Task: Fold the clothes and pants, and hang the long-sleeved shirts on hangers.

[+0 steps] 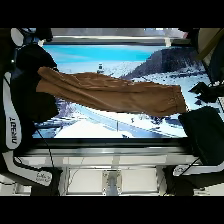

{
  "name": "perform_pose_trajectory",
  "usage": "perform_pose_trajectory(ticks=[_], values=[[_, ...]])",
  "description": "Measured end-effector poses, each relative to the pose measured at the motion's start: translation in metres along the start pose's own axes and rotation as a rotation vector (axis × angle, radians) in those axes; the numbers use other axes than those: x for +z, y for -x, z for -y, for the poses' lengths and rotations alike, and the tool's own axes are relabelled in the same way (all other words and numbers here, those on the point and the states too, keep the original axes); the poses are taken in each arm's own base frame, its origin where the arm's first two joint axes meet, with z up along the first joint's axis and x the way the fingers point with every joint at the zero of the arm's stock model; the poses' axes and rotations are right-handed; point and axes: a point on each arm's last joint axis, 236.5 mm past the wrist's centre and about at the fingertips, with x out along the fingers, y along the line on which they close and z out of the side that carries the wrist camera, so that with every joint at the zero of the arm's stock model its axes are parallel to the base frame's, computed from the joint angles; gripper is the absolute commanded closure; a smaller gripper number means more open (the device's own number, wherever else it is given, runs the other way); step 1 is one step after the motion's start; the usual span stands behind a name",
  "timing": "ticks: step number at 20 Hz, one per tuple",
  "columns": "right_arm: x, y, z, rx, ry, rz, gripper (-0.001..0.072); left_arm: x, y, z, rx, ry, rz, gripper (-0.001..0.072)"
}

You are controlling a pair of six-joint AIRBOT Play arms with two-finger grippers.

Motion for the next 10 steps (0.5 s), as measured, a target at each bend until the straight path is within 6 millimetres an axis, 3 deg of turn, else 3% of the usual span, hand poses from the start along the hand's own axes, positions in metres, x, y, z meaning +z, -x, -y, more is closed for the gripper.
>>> perform_pose_trajectory(ticks=[5,10], values=[[-0.029,-0.04,0.013,0.067,0.001,-0.162,0.001,-0.021,0.004,0.007,-0.002,-0.015,-0.093,0.0125],[-0.04,-0.058,0.01,0.145,0.005,-0.215,0.001,-0.04,0.007,0.005,0.012,-0.025,-0.173,0.0125]])
